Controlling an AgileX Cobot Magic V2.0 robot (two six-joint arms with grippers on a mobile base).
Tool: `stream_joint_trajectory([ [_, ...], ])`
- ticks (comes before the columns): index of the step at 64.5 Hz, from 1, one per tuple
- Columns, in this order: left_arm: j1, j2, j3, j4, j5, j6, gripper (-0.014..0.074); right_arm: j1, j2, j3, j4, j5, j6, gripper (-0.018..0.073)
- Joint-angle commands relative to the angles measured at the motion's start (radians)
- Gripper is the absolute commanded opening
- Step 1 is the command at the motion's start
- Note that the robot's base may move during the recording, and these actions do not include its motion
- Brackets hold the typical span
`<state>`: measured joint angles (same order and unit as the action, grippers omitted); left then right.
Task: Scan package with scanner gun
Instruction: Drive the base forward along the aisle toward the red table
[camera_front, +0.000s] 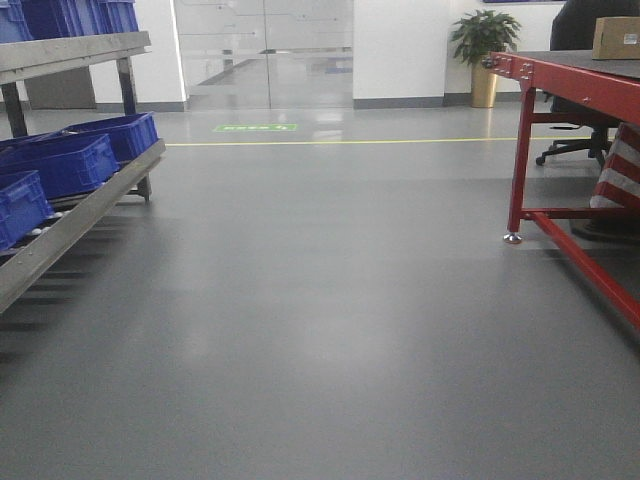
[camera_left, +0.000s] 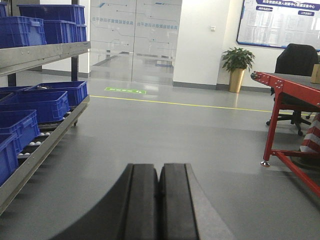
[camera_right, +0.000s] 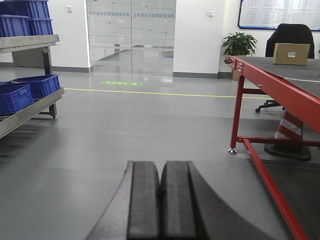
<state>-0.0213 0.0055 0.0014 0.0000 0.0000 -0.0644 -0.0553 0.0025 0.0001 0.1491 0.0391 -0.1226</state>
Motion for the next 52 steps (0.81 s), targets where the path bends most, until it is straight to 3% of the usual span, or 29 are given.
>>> stream_joint_trajectory([
  [1,0.003,-0.006,-0.001,0.000,-0.019,-0.004,-0.0111,-0.001,-0.003,0.000,0.001,-0.017,0.000,-0.0162],
  [52,0.003,-0.006,-0.001,0.000,-0.019,-0.004,-0.0111,-0.001,-0.003,0.000,0.001,-0.017,0.000,-0.0162],
])
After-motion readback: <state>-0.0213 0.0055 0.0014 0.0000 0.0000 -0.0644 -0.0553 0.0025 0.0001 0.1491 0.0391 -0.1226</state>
